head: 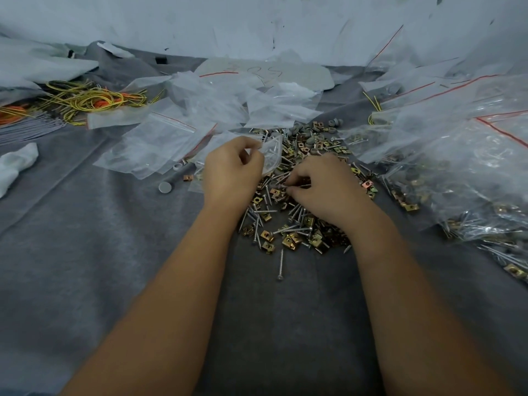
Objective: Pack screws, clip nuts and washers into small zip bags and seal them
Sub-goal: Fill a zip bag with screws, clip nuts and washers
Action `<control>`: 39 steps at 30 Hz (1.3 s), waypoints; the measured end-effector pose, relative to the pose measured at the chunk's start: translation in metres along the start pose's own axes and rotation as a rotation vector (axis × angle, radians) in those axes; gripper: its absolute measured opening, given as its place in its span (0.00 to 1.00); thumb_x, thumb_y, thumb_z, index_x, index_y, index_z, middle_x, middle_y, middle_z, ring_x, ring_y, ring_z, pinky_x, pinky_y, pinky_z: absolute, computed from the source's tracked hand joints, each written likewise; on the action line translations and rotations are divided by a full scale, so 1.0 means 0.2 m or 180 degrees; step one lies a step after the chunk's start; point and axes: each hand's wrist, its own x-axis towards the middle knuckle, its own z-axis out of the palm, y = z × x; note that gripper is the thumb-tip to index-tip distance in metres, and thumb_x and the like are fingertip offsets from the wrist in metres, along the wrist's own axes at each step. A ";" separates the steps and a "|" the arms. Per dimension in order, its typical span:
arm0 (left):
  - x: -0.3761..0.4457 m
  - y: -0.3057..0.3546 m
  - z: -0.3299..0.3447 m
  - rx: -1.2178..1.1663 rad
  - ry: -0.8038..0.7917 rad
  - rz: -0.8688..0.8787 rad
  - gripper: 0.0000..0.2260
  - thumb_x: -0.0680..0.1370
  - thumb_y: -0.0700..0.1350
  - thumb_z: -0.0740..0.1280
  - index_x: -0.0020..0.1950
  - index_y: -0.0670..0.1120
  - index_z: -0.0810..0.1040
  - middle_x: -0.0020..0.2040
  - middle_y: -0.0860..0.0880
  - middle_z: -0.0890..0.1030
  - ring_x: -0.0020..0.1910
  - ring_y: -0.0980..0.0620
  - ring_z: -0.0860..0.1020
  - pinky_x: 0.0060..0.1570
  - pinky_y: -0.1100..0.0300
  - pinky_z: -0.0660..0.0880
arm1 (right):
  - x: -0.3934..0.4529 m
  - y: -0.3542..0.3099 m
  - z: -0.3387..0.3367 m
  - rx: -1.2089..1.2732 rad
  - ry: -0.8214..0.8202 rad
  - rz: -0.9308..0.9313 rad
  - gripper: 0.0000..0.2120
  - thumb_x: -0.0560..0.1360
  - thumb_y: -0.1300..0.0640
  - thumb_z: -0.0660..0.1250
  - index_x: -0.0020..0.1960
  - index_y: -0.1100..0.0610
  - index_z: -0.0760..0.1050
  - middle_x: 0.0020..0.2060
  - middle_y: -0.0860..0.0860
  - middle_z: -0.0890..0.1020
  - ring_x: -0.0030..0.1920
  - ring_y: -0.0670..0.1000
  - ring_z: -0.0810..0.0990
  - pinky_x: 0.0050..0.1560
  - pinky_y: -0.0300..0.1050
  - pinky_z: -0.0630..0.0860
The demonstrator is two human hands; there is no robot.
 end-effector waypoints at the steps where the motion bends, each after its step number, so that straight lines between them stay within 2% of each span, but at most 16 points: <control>1: 0.00 0.00 0.00 -0.0064 0.0035 -0.0058 0.08 0.74 0.44 0.64 0.48 0.53 0.82 0.27 0.54 0.72 0.26 0.61 0.70 0.28 0.65 0.64 | 0.00 -0.01 0.00 -0.0031 0.0057 -0.0039 0.05 0.75 0.53 0.70 0.49 0.48 0.84 0.42 0.44 0.79 0.53 0.52 0.73 0.48 0.45 0.67; 4: 0.01 0.00 0.00 -0.0125 0.0069 -0.0152 0.08 0.75 0.44 0.64 0.47 0.54 0.81 0.27 0.55 0.72 0.25 0.61 0.69 0.28 0.63 0.64 | -0.01 -0.02 0.01 0.0342 0.0313 -0.0046 0.06 0.77 0.54 0.68 0.50 0.49 0.82 0.45 0.46 0.83 0.47 0.48 0.77 0.47 0.43 0.70; 8: 0.00 0.00 0.00 0.0207 0.0130 -0.0146 0.08 0.76 0.47 0.64 0.50 0.53 0.82 0.27 0.54 0.72 0.27 0.58 0.70 0.29 0.61 0.62 | -0.02 -0.03 0.01 0.0795 0.0827 0.0018 0.05 0.79 0.55 0.64 0.51 0.52 0.79 0.39 0.46 0.80 0.35 0.43 0.75 0.36 0.42 0.70; 11: -0.02 0.01 0.00 0.0363 0.0098 -0.0005 0.09 0.77 0.48 0.63 0.52 0.53 0.82 0.26 0.54 0.71 0.27 0.58 0.70 0.29 0.60 0.62 | -0.01 -0.05 0.01 0.0492 0.1093 -0.0154 0.07 0.78 0.55 0.66 0.53 0.53 0.81 0.43 0.49 0.79 0.43 0.49 0.76 0.43 0.45 0.72; 14: -0.03 0.03 0.01 0.0302 -0.0115 0.0219 0.09 0.77 0.47 0.64 0.53 0.52 0.82 0.25 0.54 0.70 0.26 0.58 0.69 0.30 0.60 0.63 | 0.02 -0.07 0.04 0.0187 0.1101 -0.0272 0.10 0.78 0.57 0.66 0.57 0.56 0.81 0.43 0.52 0.75 0.50 0.53 0.74 0.44 0.42 0.65; 17: -0.04 0.03 0.01 0.0248 -0.0131 0.0282 0.08 0.77 0.46 0.64 0.52 0.51 0.82 0.25 0.54 0.70 0.26 0.58 0.69 0.30 0.59 0.64 | 0.03 -0.09 0.06 0.0461 0.0894 -0.0324 0.16 0.79 0.63 0.64 0.66 0.58 0.76 0.50 0.56 0.77 0.55 0.55 0.74 0.50 0.39 0.65; 19: -0.03 0.03 0.00 0.0138 0.0051 0.0072 0.08 0.76 0.45 0.63 0.50 0.51 0.81 0.26 0.54 0.70 0.26 0.58 0.69 0.31 0.59 0.65 | 0.03 -0.08 0.05 0.0680 0.1021 -0.0212 0.18 0.79 0.64 0.62 0.68 0.56 0.74 0.53 0.54 0.78 0.56 0.52 0.74 0.52 0.39 0.67; 21: -0.01 0.02 -0.01 -0.0165 0.0293 -0.0247 0.08 0.75 0.44 0.63 0.49 0.52 0.81 0.27 0.54 0.71 0.27 0.56 0.70 0.33 0.59 0.67 | 0.01 -0.06 0.04 0.0766 0.1164 -0.0003 0.17 0.79 0.66 0.60 0.65 0.56 0.76 0.52 0.52 0.79 0.54 0.51 0.75 0.54 0.44 0.73; 23: 0.00 0.03 -0.02 -0.0575 0.0489 -0.0433 0.08 0.75 0.42 0.63 0.48 0.51 0.81 0.28 0.54 0.71 0.29 0.55 0.69 0.36 0.59 0.68 | 0.00 -0.02 0.02 0.0722 0.1005 0.0209 0.16 0.76 0.66 0.61 0.59 0.55 0.79 0.52 0.52 0.80 0.54 0.52 0.76 0.56 0.50 0.75; 25: 0.00 0.04 -0.02 -0.0827 0.0595 -0.0495 0.09 0.75 0.40 0.64 0.48 0.51 0.81 0.27 0.56 0.70 0.28 0.57 0.68 0.35 0.60 0.67 | 0.00 -0.01 0.01 0.0444 0.0478 0.0326 0.15 0.73 0.60 0.63 0.58 0.52 0.80 0.53 0.51 0.79 0.57 0.53 0.74 0.58 0.50 0.72; 28: 0.00 0.06 -0.02 -0.1105 0.0722 -0.0601 0.09 0.76 0.38 0.63 0.46 0.51 0.80 0.23 0.58 0.66 0.24 0.60 0.64 0.29 0.66 0.63 | -0.01 -0.02 0.00 -0.0022 -0.0254 0.0331 0.18 0.72 0.50 0.65 0.61 0.47 0.78 0.56 0.50 0.77 0.62 0.55 0.70 0.63 0.54 0.68; 30: 0.01 0.06 -0.02 -0.1255 0.0826 -0.0651 0.09 0.77 0.37 0.63 0.46 0.50 0.79 0.23 0.57 0.64 0.22 0.60 0.63 0.26 0.69 0.61 | -0.01 -0.02 0.00 0.0071 -0.0158 0.0317 0.13 0.72 0.50 0.67 0.56 0.48 0.80 0.52 0.50 0.78 0.59 0.54 0.71 0.61 0.53 0.70; 32: 0.01 0.06 -0.02 -0.1272 0.0819 -0.0664 0.09 0.77 0.36 0.63 0.46 0.49 0.79 0.24 0.57 0.64 0.22 0.60 0.63 0.26 0.69 0.61 | -0.01 -0.02 0.00 0.0167 0.0033 0.0262 0.04 0.72 0.51 0.69 0.44 0.49 0.81 0.43 0.47 0.78 0.52 0.52 0.74 0.52 0.48 0.72; 34: 0.01 0.07 -0.02 -0.1221 0.0750 -0.0653 0.09 0.77 0.37 0.63 0.46 0.50 0.80 0.23 0.57 0.65 0.23 0.60 0.63 0.26 0.68 0.61 | -0.01 -0.03 0.00 0.0164 0.0051 0.0192 0.06 0.71 0.53 0.70 0.36 0.48 0.77 0.36 0.44 0.75 0.45 0.50 0.75 0.46 0.45 0.70; 36: 0.00 0.06 -0.02 -0.1172 0.0682 -0.0643 0.10 0.76 0.37 0.63 0.45 0.51 0.79 0.21 0.58 0.66 0.23 0.60 0.64 0.26 0.67 0.61 | -0.01 -0.03 0.00 0.0177 -0.0003 0.0134 0.06 0.71 0.54 0.70 0.36 0.48 0.76 0.38 0.44 0.75 0.44 0.50 0.75 0.46 0.45 0.70; 39: 0.01 0.05 -0.01 -0.1166 0.0567 -0.0649 0.10 0.76 0.38 0.64 0.44 0.52 0.79 0.21 0.58 0.66 0.23 0.60 0.63 0.26 0.66 0.62 | -0.01 -0.02 0.00 0.0044 -0.0114 0.0052 0.04 0.72 0.53 0.69 0.38 0.47 0.77 0.45 0.48 0.76 0.50 0.51 0.73 0.49 0.46 0.69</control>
